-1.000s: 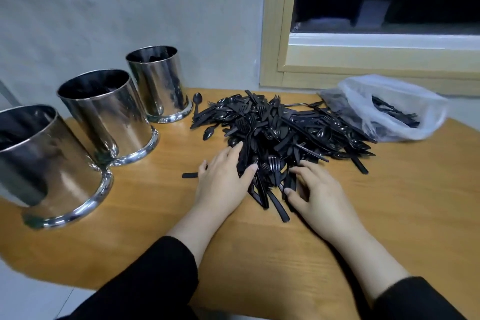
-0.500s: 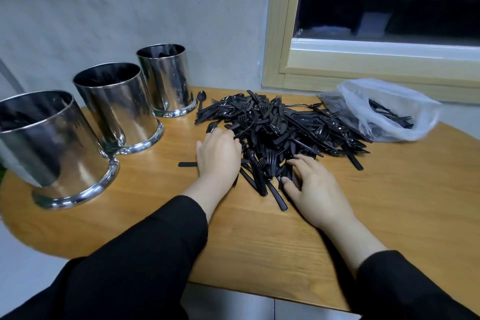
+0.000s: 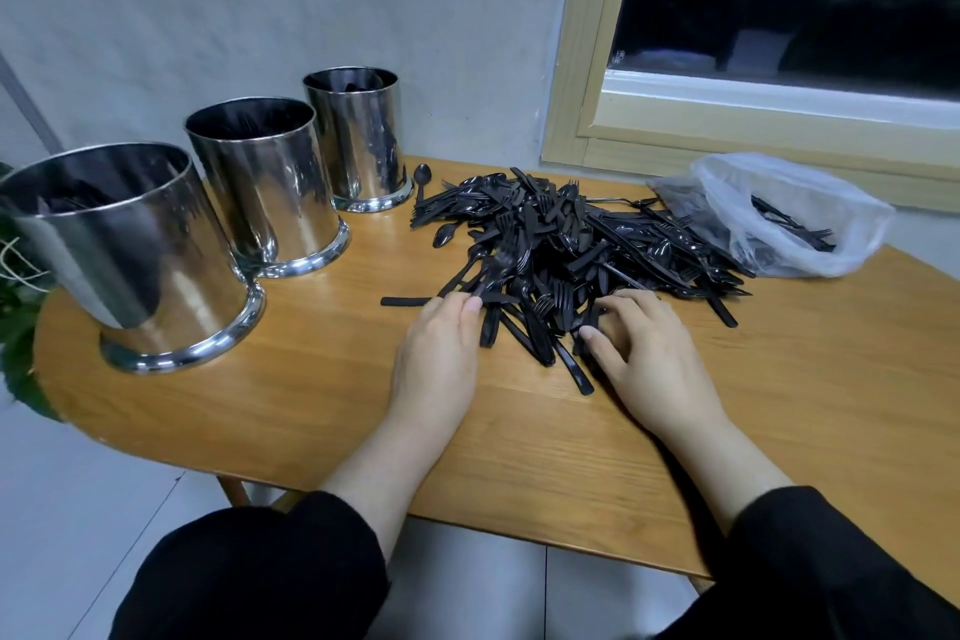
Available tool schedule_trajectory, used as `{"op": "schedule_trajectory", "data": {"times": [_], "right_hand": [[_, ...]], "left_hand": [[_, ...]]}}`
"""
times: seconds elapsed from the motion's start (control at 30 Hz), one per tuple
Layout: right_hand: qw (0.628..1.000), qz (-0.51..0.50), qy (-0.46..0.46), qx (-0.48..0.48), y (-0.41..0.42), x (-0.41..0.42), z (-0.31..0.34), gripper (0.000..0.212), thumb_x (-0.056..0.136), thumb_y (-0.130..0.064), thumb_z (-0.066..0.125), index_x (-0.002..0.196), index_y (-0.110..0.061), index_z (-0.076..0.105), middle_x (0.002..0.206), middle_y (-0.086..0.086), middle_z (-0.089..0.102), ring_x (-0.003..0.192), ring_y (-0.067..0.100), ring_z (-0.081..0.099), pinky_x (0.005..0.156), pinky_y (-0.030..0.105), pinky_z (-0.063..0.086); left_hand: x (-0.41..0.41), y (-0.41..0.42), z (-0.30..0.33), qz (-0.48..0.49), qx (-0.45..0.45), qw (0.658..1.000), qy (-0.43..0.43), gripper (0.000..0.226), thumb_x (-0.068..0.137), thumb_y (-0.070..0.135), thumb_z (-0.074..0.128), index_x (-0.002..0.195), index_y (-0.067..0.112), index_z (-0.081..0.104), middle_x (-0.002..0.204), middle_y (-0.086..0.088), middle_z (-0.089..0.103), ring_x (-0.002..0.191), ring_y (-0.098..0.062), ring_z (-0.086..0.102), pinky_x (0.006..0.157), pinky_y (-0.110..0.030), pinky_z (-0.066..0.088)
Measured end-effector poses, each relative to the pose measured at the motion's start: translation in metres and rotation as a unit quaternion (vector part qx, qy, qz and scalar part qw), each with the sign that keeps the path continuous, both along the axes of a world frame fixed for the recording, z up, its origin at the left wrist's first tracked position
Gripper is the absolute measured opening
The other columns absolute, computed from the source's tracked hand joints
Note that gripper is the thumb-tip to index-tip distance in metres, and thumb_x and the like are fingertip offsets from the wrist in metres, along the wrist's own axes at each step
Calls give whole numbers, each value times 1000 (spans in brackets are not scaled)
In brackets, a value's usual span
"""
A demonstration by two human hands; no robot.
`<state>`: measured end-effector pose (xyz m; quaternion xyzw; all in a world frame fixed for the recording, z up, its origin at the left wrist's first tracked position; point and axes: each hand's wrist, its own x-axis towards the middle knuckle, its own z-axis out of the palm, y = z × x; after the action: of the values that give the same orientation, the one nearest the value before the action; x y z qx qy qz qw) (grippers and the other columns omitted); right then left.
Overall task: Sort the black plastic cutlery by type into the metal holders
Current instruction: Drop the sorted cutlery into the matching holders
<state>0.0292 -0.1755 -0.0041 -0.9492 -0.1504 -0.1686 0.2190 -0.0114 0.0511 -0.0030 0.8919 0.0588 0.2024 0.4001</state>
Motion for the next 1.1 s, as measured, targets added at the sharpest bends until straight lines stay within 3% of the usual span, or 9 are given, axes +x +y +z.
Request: {"op": "schedule_trajectory", "data": {"times": [0.13,0.23,0.3,0.4,0.47,0.63,0.77,0.93,1.1], "right_hand": [[997,38,-43,56,5,-10,3,38,97,-43,56,124,-17,64,117,-5,62,110,15,54,98,41,46],[983,28,-33,180,19,-19,5,40,96,-40,58,128,-18,63,104,-10,63,88,6,56,85,29,49],[967,8,-10,254,30,-21,4,40,95,-36,61,133,-20,61,100,-11,65,79,9,58,76,24,49],[951,11,18,308,39,-20,1,43,97,-27,64,139,-21,56,98,-13,67,84,8,63,78,18,48],[935,28,46,351,39,-19,2,42,98,-25,63,140,-24,55,93,-13,66,81,14,65,78,22,50],[857,63,96,502,33,-22,7,20,98,-11,62,117,-18,64,69,-12,60,62,7,53,58,21,44],[860,99,124,485,36,-25,8,30,94,-7,65,123,-16,61,68,1,57,56,11,53,55,19,44],[878,118,124,448,32,-25,9,28,95,-6,65,122,-16,62,66,-2,56,60,12,52,59,20,44],[911,57,74,402,34,-23,4,26,95,-18,68,118,-30,63,88,-3,68,76,8,60,73,19,47]], "left_hand": [[4,4,-4,-2,-5,1000,3,32,111,28,42,109,11,70,100,1,63,92,-21,57,79,-40,47],[2,4,-4,-27,18,999,9,29,110,30,45,105,14,68,96,6,61,88,-18,55,74,-36,43],[1,4,-4,-43,21,999,12,27,109,30,46,104,14,68,94,8,60,88,-17,55,73,-35,41],[-2,2,-4,-89,25,996,15,25,109,31,46,110,17,67,98,9,62,91,-16,57,79,-38,46],[-5,0,-4,-146,40,988,16,26,109,32,45,113,20,67,103,9,65,95,-17,59,84,-42,49],[-8,-2,-2,-189,65,980,24,34,110,33,46,139,30,62,118,15,62,107,-11,59,90,-40,51],[-11,-3,-1,-174,90,981,5,31,107,29,53,135,28,66,111,15,61,101,-12,59,84,-38,51],[-14,-8,7,-159,162,972,57,37,109,32,43,145,31,54,139,14,60,119,-16,59,92,-37,50],[-11,-7,4,-107,117,987,19,25,109,31,44,125,23,62,109,6,67,95,-21,63,78,-42,52]]}}
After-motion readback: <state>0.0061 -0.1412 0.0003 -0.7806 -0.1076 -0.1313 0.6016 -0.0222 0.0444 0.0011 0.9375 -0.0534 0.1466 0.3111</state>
